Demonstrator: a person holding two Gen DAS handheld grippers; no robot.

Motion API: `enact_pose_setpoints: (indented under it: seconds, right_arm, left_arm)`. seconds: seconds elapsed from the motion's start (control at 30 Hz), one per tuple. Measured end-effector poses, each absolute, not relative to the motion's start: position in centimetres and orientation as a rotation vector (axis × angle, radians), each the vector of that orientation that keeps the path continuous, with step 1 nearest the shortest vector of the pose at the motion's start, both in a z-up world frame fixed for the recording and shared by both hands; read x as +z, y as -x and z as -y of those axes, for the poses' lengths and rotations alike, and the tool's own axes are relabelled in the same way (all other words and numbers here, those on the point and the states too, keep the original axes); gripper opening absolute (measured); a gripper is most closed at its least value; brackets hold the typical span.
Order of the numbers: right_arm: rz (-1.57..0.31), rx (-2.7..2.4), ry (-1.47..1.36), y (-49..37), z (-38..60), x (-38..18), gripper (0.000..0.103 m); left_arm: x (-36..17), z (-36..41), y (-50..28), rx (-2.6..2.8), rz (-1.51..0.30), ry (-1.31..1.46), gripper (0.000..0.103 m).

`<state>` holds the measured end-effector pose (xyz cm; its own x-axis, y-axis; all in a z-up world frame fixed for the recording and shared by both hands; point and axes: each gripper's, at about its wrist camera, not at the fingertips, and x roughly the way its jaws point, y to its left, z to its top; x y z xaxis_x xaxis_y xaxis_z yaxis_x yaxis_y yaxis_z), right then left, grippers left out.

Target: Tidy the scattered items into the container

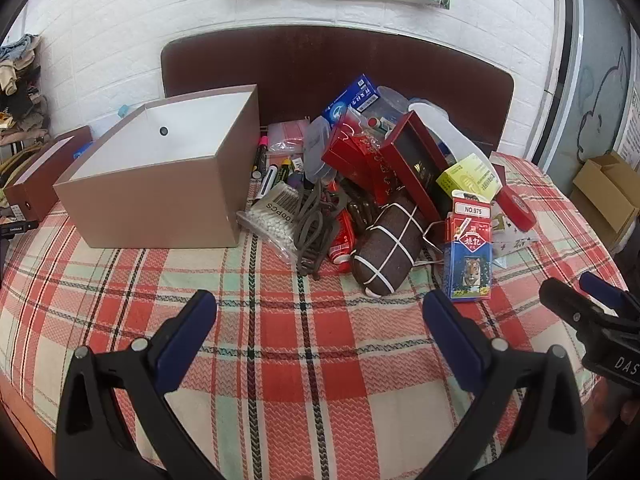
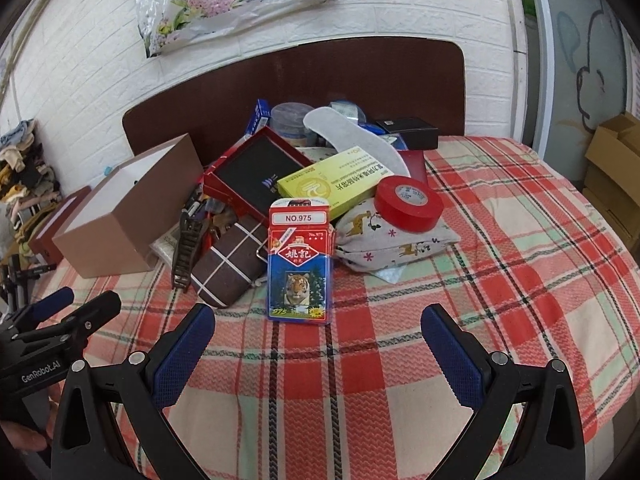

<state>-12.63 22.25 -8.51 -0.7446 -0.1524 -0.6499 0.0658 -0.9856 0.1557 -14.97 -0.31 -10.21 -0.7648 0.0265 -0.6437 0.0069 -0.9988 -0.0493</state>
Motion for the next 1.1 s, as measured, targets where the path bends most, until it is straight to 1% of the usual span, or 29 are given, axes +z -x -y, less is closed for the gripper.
enact_pose_setpoints:
  seconds: [0.17, 0.47, 0.57, 0.63, 0.83, 0.97, 1.1]
  right_arm:
    - [0.155, -2.795, -1.120, 15.1, -21.6, -9.6, 0.103]
    - [0.144, -2.733, -1.212, 19.3, -21.1, -12.6, 0.103]
    - [0.188, -2.718, -1.242, 20.3, -21.7, -13.6, 0.103]
    - [0.228, -2.700, -1.256, 21.0, -22.0, -14.2, 0.103]
    - [0.292, -2.651, -1.256, 22.2, -21.7, -15.0, 0.103]
    - [0.348, -2.594, -1.262, 22.6, -21.7, -15.7, 0.103]
    - [0.442, -2.550, -1.234, 22.6, -22.5, -15.9, 0.103]
  left_arm:
    - [-11.3, 0.3, 17.2, 2.900, 0.060, 1.115, 0.103]
    - [-14.1, -0.6, 20.7, 2.748, 0.151, 1.162, 0.103]
    - [-15.0, -0.4, 21.8, 2.719, 0.164, 1.191, 0.103]
    - [-15.6, -0.1, 22.5, 2.718, 0.142, 1.199, 0.103]
    - [-16.1, -0.2, 23.5, 2.669, 0.168, 1.199, 0.103]
    - [-16.1, -0.5, 23.5, 2.604, 0.202, 1.176, 0.103]
    - [-16.0, -1.1, 23.0, 2.471, 0.293, 1.112, 0.103]
